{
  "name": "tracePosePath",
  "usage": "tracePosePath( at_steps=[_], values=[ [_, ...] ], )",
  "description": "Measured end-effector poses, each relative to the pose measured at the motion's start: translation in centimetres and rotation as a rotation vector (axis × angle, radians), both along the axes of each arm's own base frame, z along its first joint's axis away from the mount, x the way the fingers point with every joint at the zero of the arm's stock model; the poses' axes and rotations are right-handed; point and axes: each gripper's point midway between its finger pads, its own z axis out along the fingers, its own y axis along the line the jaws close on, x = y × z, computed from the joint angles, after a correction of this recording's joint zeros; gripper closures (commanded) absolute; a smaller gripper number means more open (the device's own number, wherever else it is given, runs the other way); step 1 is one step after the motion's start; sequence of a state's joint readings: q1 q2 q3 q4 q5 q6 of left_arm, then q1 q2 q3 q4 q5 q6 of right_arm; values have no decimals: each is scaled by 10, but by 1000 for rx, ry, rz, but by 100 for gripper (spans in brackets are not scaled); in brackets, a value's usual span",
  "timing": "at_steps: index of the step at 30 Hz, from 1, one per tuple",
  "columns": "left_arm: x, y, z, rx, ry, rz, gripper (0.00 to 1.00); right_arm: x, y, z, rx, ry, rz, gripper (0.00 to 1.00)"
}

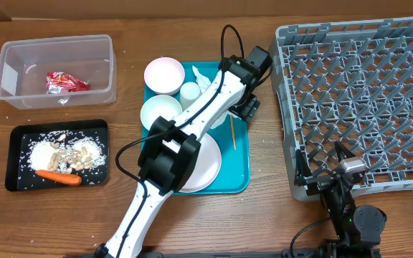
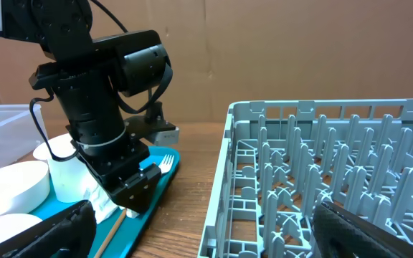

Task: Sort waste into correct bins and load items into the dishwasher rack
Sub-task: 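Reach the left gripper to the white napkin and grasp it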

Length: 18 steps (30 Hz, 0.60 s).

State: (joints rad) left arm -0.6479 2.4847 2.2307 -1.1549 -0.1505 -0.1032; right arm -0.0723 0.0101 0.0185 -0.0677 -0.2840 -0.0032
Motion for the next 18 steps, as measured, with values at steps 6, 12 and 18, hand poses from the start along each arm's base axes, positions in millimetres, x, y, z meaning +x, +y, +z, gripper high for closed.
tracePosePath(
  at_steps=[6, 12, 18],
  values=[
    [9, 8, -3, 0, -8, -13, 14, 0, 0, 0, 0, 0, 0, 0],
    [5, 5, -13, -28, 24, -55, 20, 0, 0, 0, 0, 0, 0, 0],
    [6, 3, -13, -39, 21, -66, 29, 0, 0, 0, -1, 0, 0, 0]
  ],
)
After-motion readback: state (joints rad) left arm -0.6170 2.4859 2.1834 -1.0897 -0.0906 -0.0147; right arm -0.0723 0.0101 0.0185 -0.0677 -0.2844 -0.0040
